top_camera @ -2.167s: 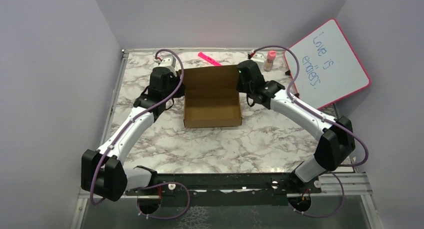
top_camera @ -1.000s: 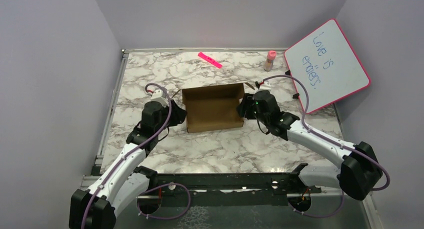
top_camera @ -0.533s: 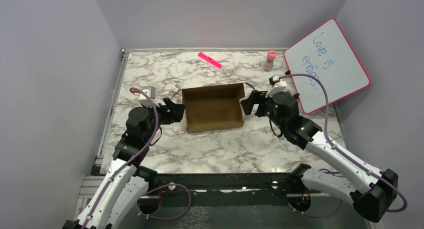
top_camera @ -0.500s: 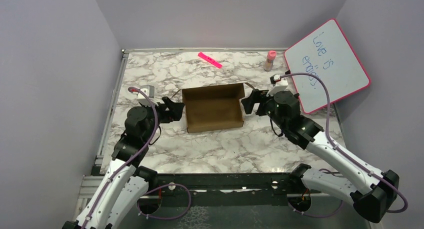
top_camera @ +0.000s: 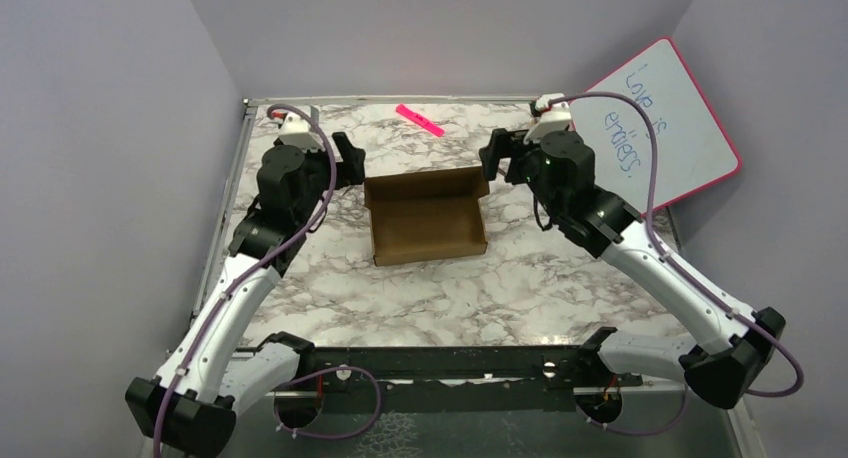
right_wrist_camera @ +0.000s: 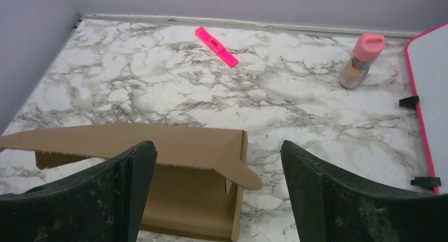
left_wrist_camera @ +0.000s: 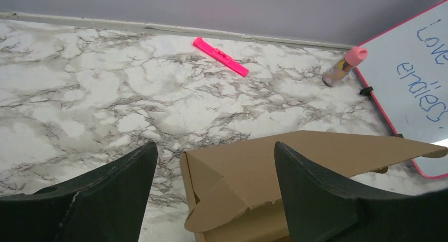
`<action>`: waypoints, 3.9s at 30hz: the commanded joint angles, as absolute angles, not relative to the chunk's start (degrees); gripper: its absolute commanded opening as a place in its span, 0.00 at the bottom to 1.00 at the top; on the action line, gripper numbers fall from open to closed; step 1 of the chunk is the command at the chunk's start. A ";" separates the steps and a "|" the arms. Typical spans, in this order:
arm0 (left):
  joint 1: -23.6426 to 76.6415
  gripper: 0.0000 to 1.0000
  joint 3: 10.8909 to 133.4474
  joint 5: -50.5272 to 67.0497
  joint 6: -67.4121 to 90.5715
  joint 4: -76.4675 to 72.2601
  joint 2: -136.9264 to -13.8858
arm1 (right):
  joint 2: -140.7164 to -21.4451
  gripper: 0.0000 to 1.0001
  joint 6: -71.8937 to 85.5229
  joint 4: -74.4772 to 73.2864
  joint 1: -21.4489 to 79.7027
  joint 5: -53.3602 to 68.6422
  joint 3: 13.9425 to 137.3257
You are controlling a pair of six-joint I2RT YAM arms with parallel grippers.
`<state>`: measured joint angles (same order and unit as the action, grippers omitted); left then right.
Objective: Fold the paper box
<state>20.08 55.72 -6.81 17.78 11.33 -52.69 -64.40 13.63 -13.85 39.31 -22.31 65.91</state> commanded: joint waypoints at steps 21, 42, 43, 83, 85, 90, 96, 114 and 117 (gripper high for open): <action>20.04 0.69 53.79 3.68 16.52 16.87 -60.96 | -74.31 0.90 12.86 -20.52 38.45 -13.42 66.49; 20.05 0.62 37.38 8.48 26.09 12.21 -52.93 | -66.52 0.79 20.39 -10.86 38.52 -8.61 49.30; 20.04 0.61 36.70 8.97 26.73 11.35 -52.90 | -66.71 0.78 21.07 -10.51 38.48 -7.98 48.90; 20.04 0.46 26.82 6.34 36.11 1.89 -52.32 | -70.02 0.64 24.96 -4.68 38.05 -5.75 42.97; 20.04 0.46 27.27 7.01 36.29 2.02 -52.52 | -70.34 0.64 25.11 -4.37 37.97 -5.43 43.26; 20.04 0.46 27.04 7.94 36.77 1.16 -54.18 | -71.93 0.64 25.90 -3.12 37.54 -3.72 43.57; 20.04 0.45 25.11 6.68 36.60 -0.39 -56.11 | -74.14 0.63 26.01 -1.59 37.23 -3.79 41.84; 20.04 0.42 19.30 6.15 37.41 -7.60 -62.55 | -79.82 0.55 24.37 3.00 36.76 -3.97 36.51; 20.04 0.42 19.69 6.56 37.25 -7.83 -63.03 | -79.47 0.55 24.78 3.01 36.61 -2.48 36.69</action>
